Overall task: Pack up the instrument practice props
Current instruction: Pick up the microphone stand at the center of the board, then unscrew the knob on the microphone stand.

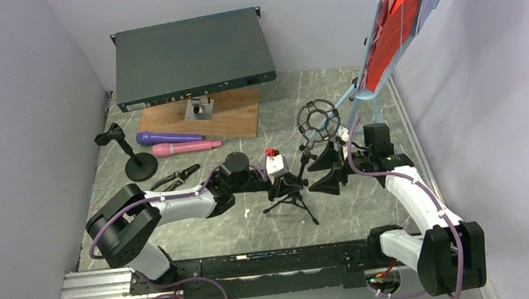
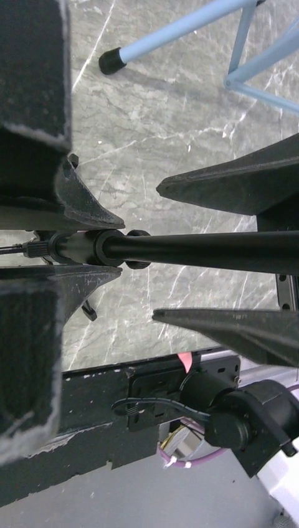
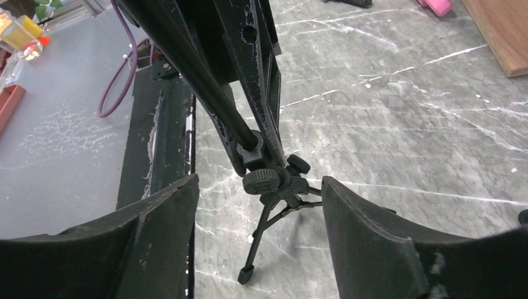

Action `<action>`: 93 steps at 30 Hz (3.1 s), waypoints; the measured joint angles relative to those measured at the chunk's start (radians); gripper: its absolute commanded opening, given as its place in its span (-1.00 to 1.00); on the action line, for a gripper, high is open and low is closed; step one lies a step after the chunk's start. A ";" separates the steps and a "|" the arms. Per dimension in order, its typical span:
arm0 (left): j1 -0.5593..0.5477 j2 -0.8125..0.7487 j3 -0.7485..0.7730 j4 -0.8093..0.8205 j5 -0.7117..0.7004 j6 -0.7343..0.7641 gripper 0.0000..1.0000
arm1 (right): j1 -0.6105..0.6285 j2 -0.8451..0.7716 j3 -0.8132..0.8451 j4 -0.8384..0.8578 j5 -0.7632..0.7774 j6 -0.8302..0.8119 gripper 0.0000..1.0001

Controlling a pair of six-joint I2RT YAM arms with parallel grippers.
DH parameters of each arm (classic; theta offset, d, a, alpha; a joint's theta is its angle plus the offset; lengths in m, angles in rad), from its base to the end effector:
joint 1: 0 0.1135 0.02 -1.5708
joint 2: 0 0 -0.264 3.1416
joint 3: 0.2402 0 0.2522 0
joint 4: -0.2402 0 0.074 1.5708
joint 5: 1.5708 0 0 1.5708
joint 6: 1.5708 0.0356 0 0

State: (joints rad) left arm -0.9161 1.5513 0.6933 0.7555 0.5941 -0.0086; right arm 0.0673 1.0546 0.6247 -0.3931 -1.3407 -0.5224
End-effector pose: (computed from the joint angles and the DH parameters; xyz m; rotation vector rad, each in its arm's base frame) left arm 0.1811 -0.2687 0.2208 1.1911 1.3491 -1.1735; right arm 0.1904 0.0476 0.2353 -1.0808 1.5920 1.2566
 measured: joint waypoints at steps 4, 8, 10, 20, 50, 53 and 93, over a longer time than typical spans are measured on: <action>0.000 -0.004 0.013 -0.032 0.039 0.017 -1.00 | 0.006 0.000 -0.013 0.018 -0.013 0.011 0.32; 0.000 -0.004 0.014 -0.034 0.058 0.015 -1.00 | 0.019 0.006 -0.016 0.018 -0.032 0.002 0.29; 0.003 -0.004 0.014 -0.026 0.064 0.011 -1.00 | 0.027 0.009 -0.016 0.013 -0.045 -0.011 0.28; 0.033 0.009 0.013 0.131 0.078 -0.112 -1.00 | 0.039 0.010 -0.016 -0.029 -0.085 -0.113 0.10; 0.043 0.036 0.013 0.168 0.163 -0.200 -1.00 | 0.019 -0.016 -0.016 -0.018 -0.098 -0.115 0.07; 0.043 0.037 0.013 0.169 0.163 -0.200 -1.00 | 0.019 -0.016 -0.016 -0.015 -0.100 -0.109 -0.08; 0.056 0.033 0.031 0.094 0.004 -0.705 -1.00 | 0.016 -0.100 0.046 -0.304 0.017 -0.470 0.38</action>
State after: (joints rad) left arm -0.8600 1.5845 0.7238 0.8497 0.5983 -0.7136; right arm 0.0830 0.9546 0.6704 -0.6975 -1.3239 -0.9920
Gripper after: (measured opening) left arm 0.203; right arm 0.632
